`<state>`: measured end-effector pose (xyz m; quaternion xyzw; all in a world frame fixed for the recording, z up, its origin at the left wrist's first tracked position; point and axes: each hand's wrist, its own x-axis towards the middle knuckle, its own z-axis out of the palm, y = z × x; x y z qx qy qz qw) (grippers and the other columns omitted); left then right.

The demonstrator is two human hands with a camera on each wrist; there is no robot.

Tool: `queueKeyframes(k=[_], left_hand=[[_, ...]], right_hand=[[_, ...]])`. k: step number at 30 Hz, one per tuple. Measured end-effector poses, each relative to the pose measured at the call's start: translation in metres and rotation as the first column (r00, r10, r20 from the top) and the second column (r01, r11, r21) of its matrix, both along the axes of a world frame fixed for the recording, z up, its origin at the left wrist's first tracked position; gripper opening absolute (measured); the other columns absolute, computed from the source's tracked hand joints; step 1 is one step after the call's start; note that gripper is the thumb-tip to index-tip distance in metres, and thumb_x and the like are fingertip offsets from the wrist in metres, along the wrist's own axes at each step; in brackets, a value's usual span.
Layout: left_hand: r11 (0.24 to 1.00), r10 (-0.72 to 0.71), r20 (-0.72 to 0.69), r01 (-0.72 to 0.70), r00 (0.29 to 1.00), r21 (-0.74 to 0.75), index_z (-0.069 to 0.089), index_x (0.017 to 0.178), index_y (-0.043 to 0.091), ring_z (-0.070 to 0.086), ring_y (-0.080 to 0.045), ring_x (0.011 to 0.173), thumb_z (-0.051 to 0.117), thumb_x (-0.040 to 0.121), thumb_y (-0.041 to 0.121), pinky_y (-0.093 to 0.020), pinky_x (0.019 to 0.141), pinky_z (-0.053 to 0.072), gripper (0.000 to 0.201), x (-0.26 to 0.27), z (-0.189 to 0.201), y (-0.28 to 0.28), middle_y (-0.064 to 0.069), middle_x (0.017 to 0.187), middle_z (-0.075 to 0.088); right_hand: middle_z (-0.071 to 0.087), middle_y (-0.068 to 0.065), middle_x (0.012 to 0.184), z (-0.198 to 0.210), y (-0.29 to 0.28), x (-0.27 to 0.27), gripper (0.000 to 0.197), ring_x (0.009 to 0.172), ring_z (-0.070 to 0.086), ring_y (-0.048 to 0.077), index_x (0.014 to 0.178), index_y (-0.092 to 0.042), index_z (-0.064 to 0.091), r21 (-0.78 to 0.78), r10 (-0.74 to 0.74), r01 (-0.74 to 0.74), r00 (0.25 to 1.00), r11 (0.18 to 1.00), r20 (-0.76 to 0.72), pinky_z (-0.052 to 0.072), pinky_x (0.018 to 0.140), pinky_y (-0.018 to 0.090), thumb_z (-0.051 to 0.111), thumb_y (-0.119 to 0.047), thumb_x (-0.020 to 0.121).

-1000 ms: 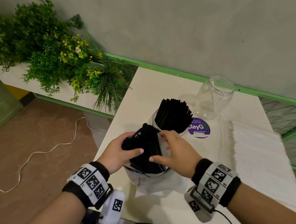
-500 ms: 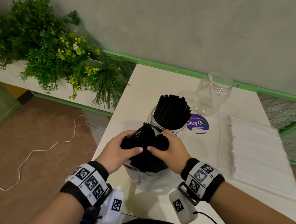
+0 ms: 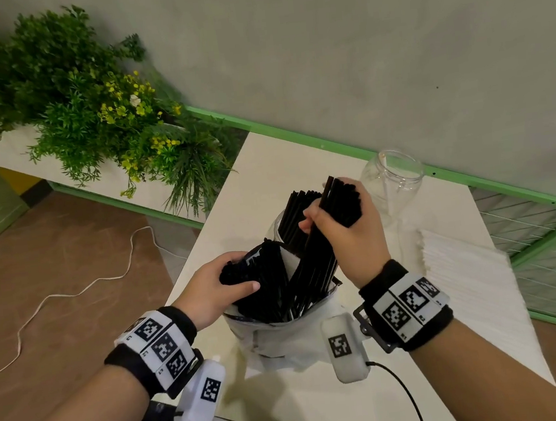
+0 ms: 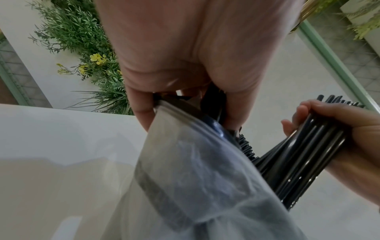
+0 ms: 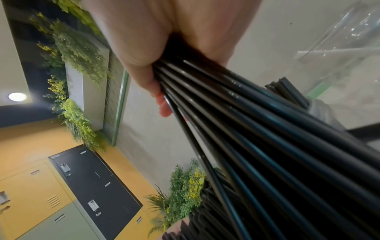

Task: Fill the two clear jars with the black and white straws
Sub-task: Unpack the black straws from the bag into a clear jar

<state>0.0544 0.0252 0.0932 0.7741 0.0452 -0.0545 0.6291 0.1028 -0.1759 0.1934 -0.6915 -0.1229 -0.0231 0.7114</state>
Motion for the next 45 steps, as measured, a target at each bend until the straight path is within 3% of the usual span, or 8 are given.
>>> queueKeyframes(k=[6,12,20,24,30,35,39,45], left_hand=[[1.0,0.0,-0.012,0.0,1.0,0.024,0.06,0.103,0.033,0.06,0.012,0.084,0.077,0.077,0.011,-0.003,0.07,0.042,0.038,0.003,0.004,-0.001,0.01,0.103,0.066],[0.999,0.004,-0.008,-0.004,1.0,0.048,0.056,0.095,0.037,0.056,0.022,0.077,0.076,0.077,0.008,0.001,0.068,0.04,0.04,0.004,0.01,-0.001,0.016,0.097,0.061],[0.998,0.014,-0.04,-0.012,0.999,0.059,0.055,0.094,0.039,0.056,0.008,0.088,0.077,0.077,0.01,-0.001,0.067,0.041,0.04,0.008,0.01,0.002,0.016,0.099,0.061],[0.998,0.022,-0.052,-0.019,0.998,0.056,0.056,0.095,0.038,0.058,0.005,0.09,0.077,0.077,0.011,-0.012,0.074,0.044,0.039,0.008,0.009,0.004,0.015,0.099,0.063],[0.998,0.028,-0.063,-0.024,0.998,0.064,0.057,0.099,0.034,0.059,0.001,0.091,0.077,0.077,0.011,-0.006,0.07,0.043,0.038,0.01,0.008,0.003,0.012,0.101,0.063],[0.999,0.034,-0.076,-0.031,0.997,0.043,0.061,0.103,0.03,0.061,-0.001,0.092,0.078,0.076,0.011,-0.008,0.071,0.045,0.037,0.009,0.004,0.005,0.007,0.102,0.066],[0.998,0.035,-0.084,-0.031,0.996,0.055,0.062,0.108,0.027,0.063,-0.006,0.095,0.078,0.076,0.013,-0.013,0.074,0.046,0.038,0.007,0.001,0.007,0.005,0.104,0.067],[0.995,0.041,-0.078,-0.034,0.996,0.088,0.06,0.111,0.025,0.06,0.001,0.092,0.078,0.076,0.013,-0.008,0.074,0.047,0.041,0.005,0.002,0.007,0.009,0.102,0.065]], right_hand=[[0.055,0.015,0.093,0.019,0.002,0.013,0.064,0.073,0.065,0.031,0.133,-0.023,0.037,0.056,-0.083,0.079,0.993,0.995,0.086,0.058,0.075,0.045,0.052,0.018,0.086],[0.054,0.01,0.093,0.033,-0.004,0.029,0.048,0.078,0.068,0.027,0.117,-0.021,0.049,0.088,-0.102,0.095,0.991,0.992,0.084,0.056,0.074,0.058,0.053,0.016,0.086],[0.053,0.012,0.093,0.035,-0.006,0.036,0.041,0.075,0.065,0.026,0.115,-0.017,0.048,0.211,-0.198,0.184,0.979,0.96,0.049,0.058,0.068,0.046,0.053,0.013,0.088],[0.055,0.009,0.091,0.051,-0.017,0.05,0.042,0.073,0.064,0.024,0.115,-0.017,0.047,0.371,-0.287,0.265,0.958,0.89,0.006,0.057,0.071,0.045,0.052,0.014,0.088],[0.055,0.008,0.09,0.052,-0.031,0.069,0.042,0.073,0.064,0.024,0.113,-0.02,0.046,0.463,-0.417,0.385,0.908,0.798,-0.036,0.056,0.068,0.042,0.051,0.013,0.088],[0.055,0.007,0.09,0.035,-0.039,0.078,0.043,0.075,0.063,0.025,0.113,-0.023,0.046,0.473,-0.509,0.477,0.858,0.74,-0.069,0.054,0.07,0.042,0.051,0.012,0.087],[0.054,0.009,0.094,0.026,-0.027,0.067,0.043,0.075,0.063,0.024,0.114,-0.021,0.046,0.369,-0.512,0.467,0.858,0.803,0.029,0.057,0.073,0.044,0.05,0.012,0.087],[0.052,0.004,0.095,0.016,0.002,0.044,0.048,0.079,0.063,0.022,0.112,-0.029,0.046,0.191,-0.397,0.355,0.878,0.915,0.269,0.055,0.081,0.048,0.049,0.014,0.088]])
